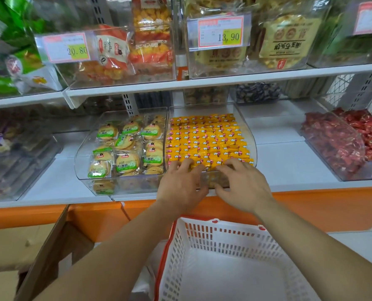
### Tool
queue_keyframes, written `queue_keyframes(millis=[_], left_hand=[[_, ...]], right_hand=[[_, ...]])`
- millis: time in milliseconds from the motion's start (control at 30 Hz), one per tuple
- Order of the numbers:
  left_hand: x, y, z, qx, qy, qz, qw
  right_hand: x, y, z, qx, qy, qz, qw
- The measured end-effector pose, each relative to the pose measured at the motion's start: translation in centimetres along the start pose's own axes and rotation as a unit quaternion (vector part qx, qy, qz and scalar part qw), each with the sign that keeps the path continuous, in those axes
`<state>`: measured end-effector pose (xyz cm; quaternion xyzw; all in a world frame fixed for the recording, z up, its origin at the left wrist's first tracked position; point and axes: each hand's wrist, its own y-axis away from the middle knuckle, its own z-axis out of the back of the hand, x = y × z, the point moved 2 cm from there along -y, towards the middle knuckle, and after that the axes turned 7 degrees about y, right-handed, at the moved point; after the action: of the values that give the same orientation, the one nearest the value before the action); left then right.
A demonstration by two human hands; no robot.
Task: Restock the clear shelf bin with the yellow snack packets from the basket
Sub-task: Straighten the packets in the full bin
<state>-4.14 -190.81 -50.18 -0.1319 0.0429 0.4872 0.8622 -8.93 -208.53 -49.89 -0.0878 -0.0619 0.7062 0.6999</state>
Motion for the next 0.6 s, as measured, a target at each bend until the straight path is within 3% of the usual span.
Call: queue_keyframes(millis=[167,433,600], left_hand=[[0.5,-1.6,-0.7,0.021,0.03,0.018,0.999],[0.6,-5.5,-1.9,0.072,-0.009,0.043,0.996],[0.8,-6.1,-1.9,0.094,-0.013,0.044,0.995]], right_hand=[[-0.5,-1.6,0.0,-0.021,-0.011,-0.037,0.999],[-0.5,-5.8,-1.9,0.106,-0.032,-0.064,0.992],[-0.4,-6.0,-1.8,0.128,-0.028,-0.068,0.989]])
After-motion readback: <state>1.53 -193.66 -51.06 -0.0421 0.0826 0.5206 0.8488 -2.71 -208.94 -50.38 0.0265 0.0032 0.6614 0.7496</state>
